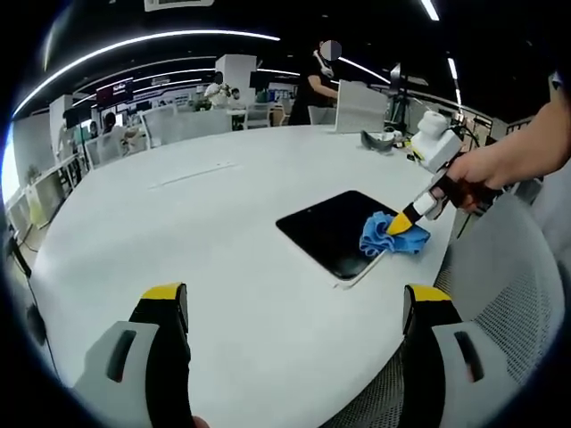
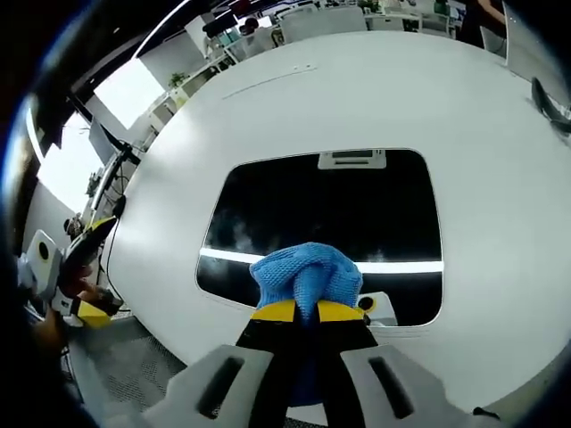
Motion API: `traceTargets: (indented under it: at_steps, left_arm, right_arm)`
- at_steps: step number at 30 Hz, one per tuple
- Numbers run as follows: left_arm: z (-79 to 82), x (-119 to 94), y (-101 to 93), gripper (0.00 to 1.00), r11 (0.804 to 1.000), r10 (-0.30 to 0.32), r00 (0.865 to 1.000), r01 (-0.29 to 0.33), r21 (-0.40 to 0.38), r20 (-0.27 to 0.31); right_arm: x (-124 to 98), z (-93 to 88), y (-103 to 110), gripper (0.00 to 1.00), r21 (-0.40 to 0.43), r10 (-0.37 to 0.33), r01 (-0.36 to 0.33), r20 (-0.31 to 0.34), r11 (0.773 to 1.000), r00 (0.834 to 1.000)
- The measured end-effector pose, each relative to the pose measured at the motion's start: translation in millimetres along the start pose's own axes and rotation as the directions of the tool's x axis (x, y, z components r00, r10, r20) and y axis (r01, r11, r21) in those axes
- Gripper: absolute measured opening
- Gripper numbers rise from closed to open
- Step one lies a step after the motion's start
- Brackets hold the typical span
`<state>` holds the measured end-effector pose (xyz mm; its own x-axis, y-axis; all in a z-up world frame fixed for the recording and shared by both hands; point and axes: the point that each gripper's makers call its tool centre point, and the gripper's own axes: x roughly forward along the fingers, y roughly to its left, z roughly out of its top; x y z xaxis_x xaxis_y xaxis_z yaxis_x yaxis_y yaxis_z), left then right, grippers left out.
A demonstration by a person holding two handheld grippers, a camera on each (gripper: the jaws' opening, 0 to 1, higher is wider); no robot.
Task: Wipe the mirror surface with the cleaning cloth until all visible marks leave the cleaned area.
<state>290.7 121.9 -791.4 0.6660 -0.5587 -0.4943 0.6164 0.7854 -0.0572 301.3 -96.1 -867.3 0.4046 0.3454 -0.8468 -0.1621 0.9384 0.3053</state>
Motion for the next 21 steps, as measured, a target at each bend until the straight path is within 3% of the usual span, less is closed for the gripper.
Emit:
traceTargets:
  at_steps: [16,21]
  left_arm:
    - [-1.7,0,-0.7,0.99,0.999,-0.004,1.000,0.004,-0.034,-0.010]
    - [4.6,0,-3.7,0.99,0.999,-0.022,1.000,0.023,-0.042,0.021]
  right_arm:
    - [-6,1.5,-18,0.01,0.023,-0.006,0.006,0.003,1.000,1.000]
    - [-9,2.9,-31,0.01,0.037,-0.016,0.016,0.007,0.999,1.000]
